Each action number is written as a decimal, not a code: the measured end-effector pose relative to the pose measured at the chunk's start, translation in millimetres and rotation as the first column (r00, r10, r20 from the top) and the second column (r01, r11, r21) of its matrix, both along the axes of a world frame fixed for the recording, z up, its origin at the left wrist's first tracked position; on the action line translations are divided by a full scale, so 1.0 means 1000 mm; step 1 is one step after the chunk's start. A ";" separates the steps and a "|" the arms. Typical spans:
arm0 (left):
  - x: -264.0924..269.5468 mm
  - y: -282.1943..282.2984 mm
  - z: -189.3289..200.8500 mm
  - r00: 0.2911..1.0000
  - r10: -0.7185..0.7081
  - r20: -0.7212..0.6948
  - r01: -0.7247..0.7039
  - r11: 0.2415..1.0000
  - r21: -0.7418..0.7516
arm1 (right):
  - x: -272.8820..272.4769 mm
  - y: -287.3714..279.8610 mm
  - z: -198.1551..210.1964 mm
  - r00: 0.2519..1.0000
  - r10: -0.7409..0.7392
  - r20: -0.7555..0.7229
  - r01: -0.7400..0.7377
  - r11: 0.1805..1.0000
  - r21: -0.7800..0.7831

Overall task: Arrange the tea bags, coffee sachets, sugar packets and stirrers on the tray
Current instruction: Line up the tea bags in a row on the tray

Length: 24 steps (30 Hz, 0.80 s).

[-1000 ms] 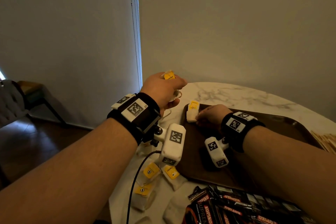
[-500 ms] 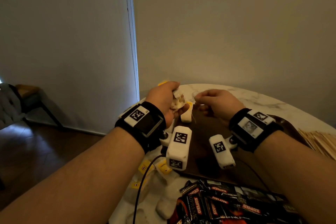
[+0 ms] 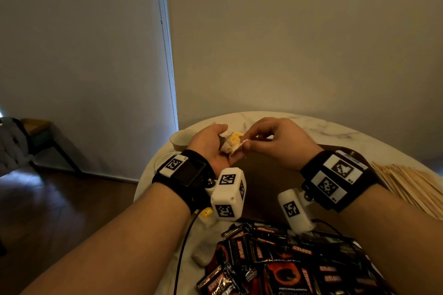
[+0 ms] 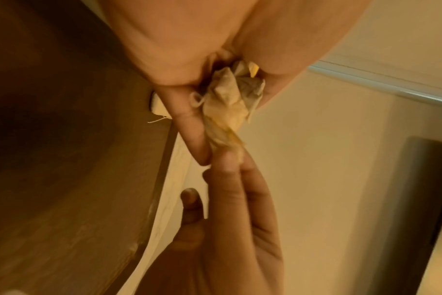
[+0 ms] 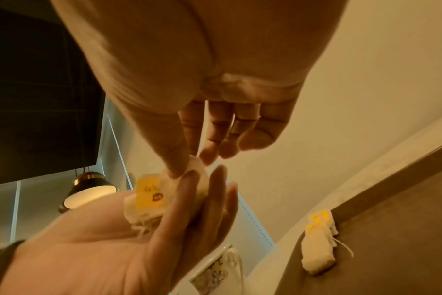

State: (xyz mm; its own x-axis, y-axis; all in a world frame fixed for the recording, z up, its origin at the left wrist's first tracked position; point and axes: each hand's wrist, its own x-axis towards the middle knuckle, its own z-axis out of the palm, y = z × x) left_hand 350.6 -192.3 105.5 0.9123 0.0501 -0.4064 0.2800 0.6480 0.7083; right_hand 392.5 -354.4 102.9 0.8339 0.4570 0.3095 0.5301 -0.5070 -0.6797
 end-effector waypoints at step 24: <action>0.001 0.010 -0.018 0.996 -0.087 -0.005 0.087 0.996 0.010 | 0.003 0.018 0.018 0.929 0.231 -0.290 -0.028 0.824 0.566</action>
